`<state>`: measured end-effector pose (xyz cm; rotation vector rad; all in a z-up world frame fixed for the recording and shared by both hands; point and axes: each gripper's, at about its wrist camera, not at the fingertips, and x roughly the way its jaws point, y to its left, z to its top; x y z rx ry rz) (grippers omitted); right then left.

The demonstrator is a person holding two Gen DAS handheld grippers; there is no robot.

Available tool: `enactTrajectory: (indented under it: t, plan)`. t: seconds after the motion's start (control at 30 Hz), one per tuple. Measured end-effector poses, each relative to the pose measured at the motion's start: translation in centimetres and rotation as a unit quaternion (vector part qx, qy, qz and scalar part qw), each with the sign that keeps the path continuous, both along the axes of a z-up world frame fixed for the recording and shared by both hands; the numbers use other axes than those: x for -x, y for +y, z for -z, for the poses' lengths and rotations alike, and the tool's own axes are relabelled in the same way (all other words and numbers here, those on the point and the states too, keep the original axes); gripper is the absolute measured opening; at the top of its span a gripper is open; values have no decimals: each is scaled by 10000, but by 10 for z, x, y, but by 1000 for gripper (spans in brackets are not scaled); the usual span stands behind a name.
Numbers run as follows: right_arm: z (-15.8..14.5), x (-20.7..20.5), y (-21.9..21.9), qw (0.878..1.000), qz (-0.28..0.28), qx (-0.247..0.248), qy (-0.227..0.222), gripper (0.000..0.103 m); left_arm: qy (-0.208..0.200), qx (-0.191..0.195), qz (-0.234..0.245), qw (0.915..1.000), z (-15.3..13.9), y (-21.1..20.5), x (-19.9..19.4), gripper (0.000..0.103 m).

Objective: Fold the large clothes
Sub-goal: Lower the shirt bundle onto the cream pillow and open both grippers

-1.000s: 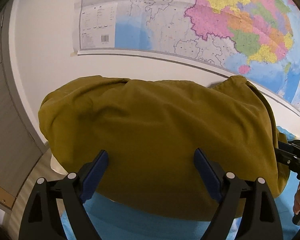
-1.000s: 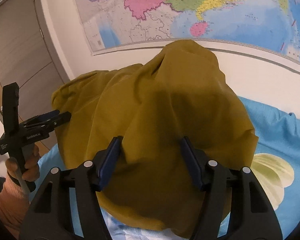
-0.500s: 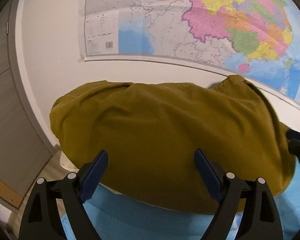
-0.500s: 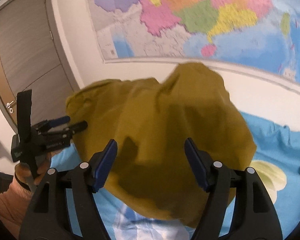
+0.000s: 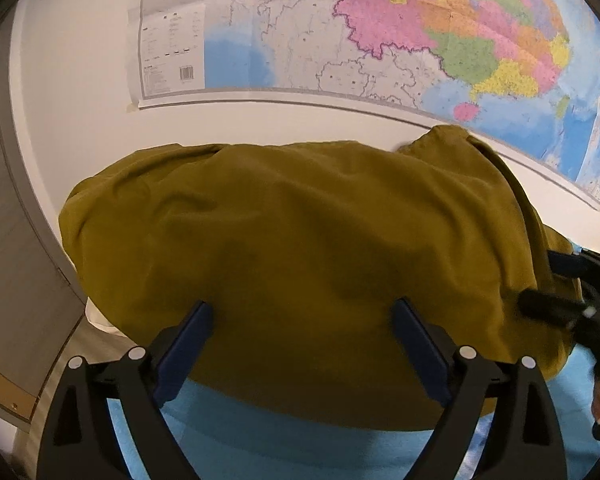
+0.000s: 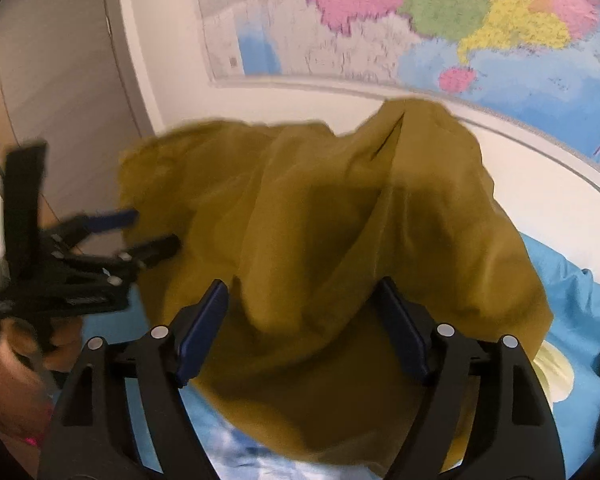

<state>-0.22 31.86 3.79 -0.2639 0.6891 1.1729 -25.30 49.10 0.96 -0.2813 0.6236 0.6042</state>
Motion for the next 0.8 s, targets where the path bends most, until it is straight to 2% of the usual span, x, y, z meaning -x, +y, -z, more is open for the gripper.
enactTrajectory:
  t: [0.13, 0.23, 0.3, 0.4, 0.5, 0.63, 0.8]
  plan:
    - [-17, -9, -12, 9992, 168, -353, 50, 75, 25, 5, -27, 10000, -2, -6, 5, 90]
    - [-13, -13, -10, 9992, 240, -292, 92, 76, 8, -36, -55, 10000, -2, -13, 5, 92]
    - [-3, -14, -3, 9995, 301, -80, 110, 76, 7, -53, -54, 10000, -1, -19, 4, 95]
    - [10, -15, 3, 9994, 301, 41, 135, 81, 17, -117, -58, 9999, 0, -27, 1, 96]
    - [10, -7, 1, 9996, 296, 48, -7, 91, 15, -192, -145, 9997, 0, -35, 2, 96]
    - [9, 3, -6, 9997, 236, -29, 0, 97, -54, -204, -259, 9994, -2, -39, 7, 96]
    - [7, 8, -16, 9995, 279, -163, 39, 97, -121, -221, -361, 9990, -4, -42, 12, 96]
